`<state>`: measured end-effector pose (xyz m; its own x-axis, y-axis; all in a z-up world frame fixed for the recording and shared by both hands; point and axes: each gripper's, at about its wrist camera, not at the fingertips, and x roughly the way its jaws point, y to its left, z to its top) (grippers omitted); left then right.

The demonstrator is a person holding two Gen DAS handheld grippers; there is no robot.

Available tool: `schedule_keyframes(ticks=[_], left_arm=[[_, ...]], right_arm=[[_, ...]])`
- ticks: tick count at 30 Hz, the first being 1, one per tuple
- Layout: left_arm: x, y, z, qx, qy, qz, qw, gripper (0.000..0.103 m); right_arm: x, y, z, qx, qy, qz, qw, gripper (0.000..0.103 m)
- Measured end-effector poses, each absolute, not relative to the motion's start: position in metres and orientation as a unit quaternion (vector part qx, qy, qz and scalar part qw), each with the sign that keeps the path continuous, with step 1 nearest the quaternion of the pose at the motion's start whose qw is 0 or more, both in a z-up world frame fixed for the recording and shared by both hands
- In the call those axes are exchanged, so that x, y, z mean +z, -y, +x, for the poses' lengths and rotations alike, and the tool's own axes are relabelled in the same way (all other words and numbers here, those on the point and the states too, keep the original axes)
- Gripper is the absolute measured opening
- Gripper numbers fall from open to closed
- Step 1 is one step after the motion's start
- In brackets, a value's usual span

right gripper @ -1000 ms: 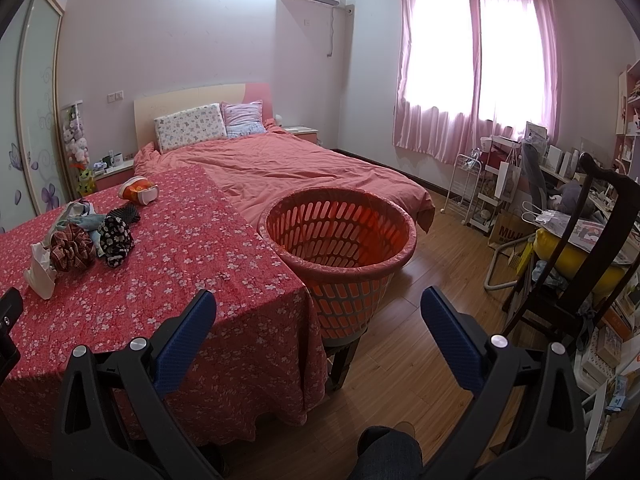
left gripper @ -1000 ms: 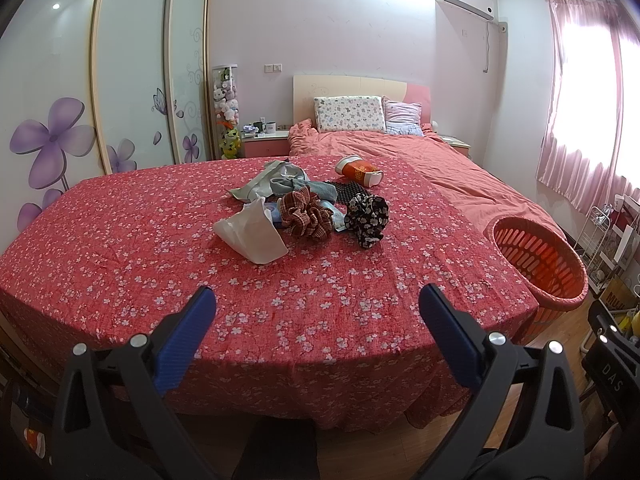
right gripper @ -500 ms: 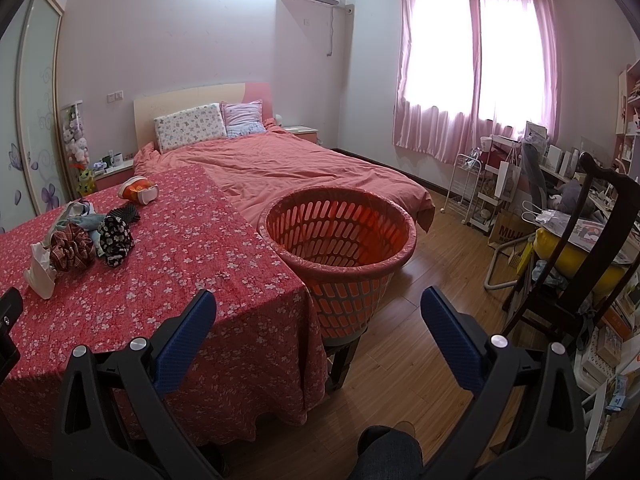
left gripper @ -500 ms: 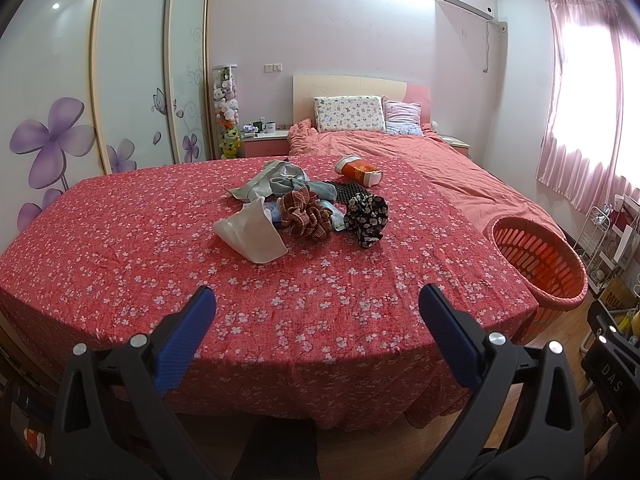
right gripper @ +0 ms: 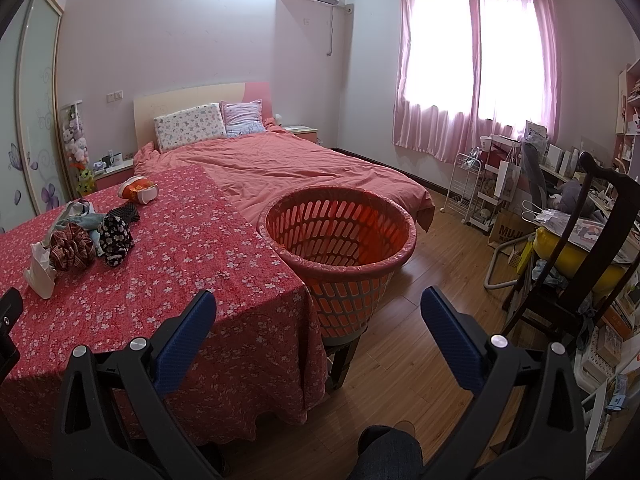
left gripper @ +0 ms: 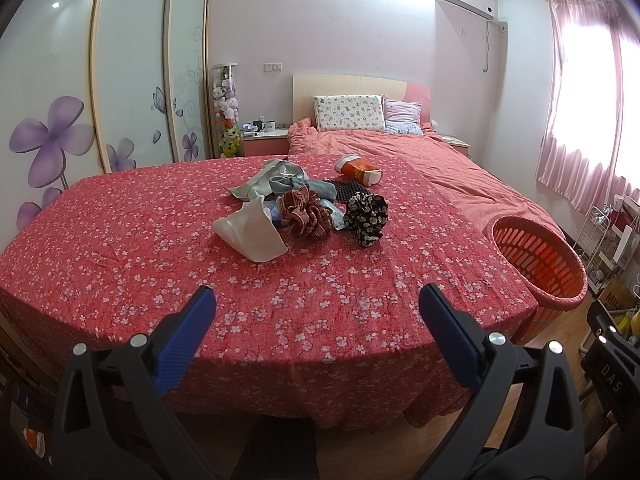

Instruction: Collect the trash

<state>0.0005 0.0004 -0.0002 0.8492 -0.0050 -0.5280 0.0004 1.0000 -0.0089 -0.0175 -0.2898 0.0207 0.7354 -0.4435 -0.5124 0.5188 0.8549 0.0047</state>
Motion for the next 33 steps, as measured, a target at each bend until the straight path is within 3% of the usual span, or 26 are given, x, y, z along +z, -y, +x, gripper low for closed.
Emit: schedule_keyframes(ticks=[18,33], left_arm=[[-0.011,-0.01,0.015,0.011,-0.29,-0.014,0.957,0.099],[-0.029,-0.069,0.119,0.044,-0.323,-0.042,0.944,0.097]], right_arm=[[0.013,0.29,-0.01,-0.253,-0.271,0.076,0.926,0.101],[0.003,0.282,0.028,-0.208,-0.297,0.076,0.929,0.101]])
